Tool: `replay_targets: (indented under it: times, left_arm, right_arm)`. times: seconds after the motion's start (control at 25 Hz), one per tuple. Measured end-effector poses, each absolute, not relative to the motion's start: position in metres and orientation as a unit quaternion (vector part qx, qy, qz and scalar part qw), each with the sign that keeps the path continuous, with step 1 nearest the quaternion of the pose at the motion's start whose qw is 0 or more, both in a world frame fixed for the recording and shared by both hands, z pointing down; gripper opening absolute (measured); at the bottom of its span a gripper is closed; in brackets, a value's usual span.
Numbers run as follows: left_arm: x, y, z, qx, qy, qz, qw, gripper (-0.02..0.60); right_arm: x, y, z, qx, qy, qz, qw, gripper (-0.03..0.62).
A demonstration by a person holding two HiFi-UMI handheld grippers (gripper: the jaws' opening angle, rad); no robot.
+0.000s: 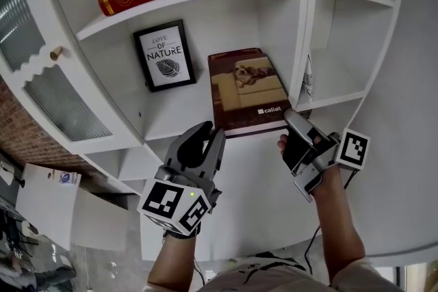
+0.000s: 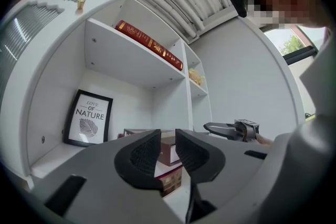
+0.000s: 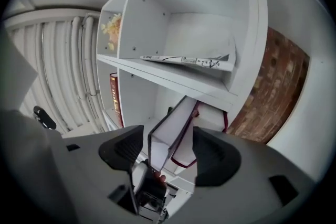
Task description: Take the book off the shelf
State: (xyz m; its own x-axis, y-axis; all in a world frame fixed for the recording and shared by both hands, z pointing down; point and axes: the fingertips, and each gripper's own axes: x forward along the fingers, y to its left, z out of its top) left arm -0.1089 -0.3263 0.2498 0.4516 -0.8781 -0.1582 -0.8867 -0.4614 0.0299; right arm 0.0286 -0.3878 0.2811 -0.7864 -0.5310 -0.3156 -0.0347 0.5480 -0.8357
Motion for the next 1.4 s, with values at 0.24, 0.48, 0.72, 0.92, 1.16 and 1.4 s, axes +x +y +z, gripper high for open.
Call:
replay_targets:
  times: [0.24,0.48,0.72,0.92,1.16,1.4]
  left_arm:
    - [-0.109,-0.327,0.251,-0.856,0.51,0.083,0.013,0.087]
    - [-0.122,-0.32,0.26,-0.863,0.486,0.124,-0.06,0.087]
    - [-0.129,-0.317,0.279,-0.87,0.433,0.17,-0.164,0.129]
    - [-0.124,-0.314,0.294,-0.873,0.396,0.185,-0.219,0.178]
    - [-0.114,-0.304,0.308,-0.884,0.354,0.181,-0.245,0.179]
    - [-0.107,-0.281,0.323,-0.897,0.345,0.16,-0.227,0.179]
  right_arm:
    - [0.014,-0.386,0.282,-0.125,0.822,-0.486,0.268,0.219]
    - [0.016,-0.374,0.284,-0.102,0.838,-0.462,0.272,0.202]
    - [0.019,-0.352,0.291,-0.068,0.858,-0.421,0.287,0.198]
    - [0.02,-0.337,0.299,-0.048,0.866,-0.398,0.299,0.195]
    - [0.027,-0.319,0.311,-0.047,0.878,-0.362,0.309,0.195]
    - [0.029,-0.292,0.319,-0.062,0.899,-0.313,0.3,0.195]
